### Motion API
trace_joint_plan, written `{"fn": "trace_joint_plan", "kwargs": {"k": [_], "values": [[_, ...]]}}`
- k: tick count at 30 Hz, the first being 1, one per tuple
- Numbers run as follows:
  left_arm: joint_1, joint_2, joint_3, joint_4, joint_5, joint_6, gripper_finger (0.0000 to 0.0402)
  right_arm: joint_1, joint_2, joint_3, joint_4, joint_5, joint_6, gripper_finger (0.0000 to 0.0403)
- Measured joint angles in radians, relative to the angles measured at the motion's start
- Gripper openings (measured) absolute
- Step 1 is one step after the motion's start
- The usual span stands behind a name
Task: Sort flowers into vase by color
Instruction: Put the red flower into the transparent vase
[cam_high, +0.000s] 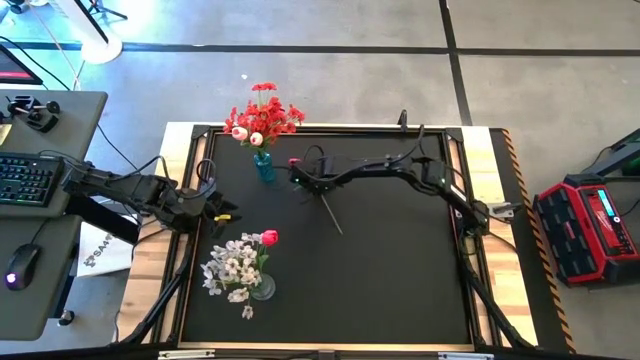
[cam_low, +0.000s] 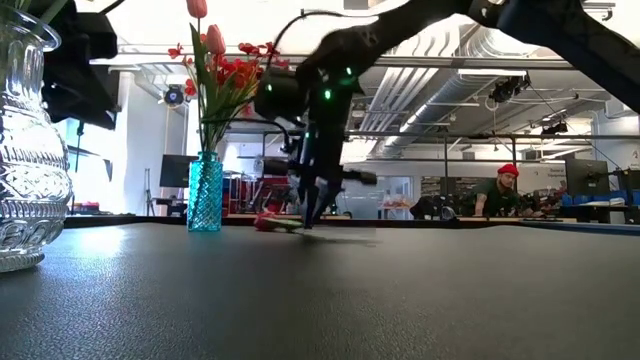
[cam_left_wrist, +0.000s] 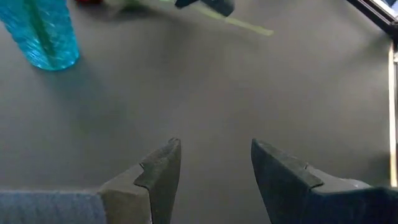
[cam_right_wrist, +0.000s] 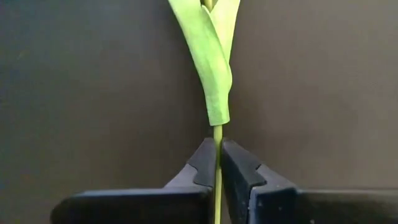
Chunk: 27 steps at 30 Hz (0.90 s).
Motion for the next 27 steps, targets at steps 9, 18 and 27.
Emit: {"fn": "trace_joint_plan", "kwargs": {"k": [9,18,27], "values": [[0.0,0.0,0.0,0.001,0.018,-0.031,0.0184,0.074,-0.002,0.154,-0.376,-0.02,0.019,0.0001],[0.0,-0.002,-0.001,0.071,0.034,-0.022,0.0184,0.209,-0.021,0.252,-0.393,-0.106,0.052,0.0],[-0.002,-0.064,-0.001,0.232,0.06,0.055,0.0184,0.296,-0.135,0.316,-0.325,0.046,0.062,0.0]]}}
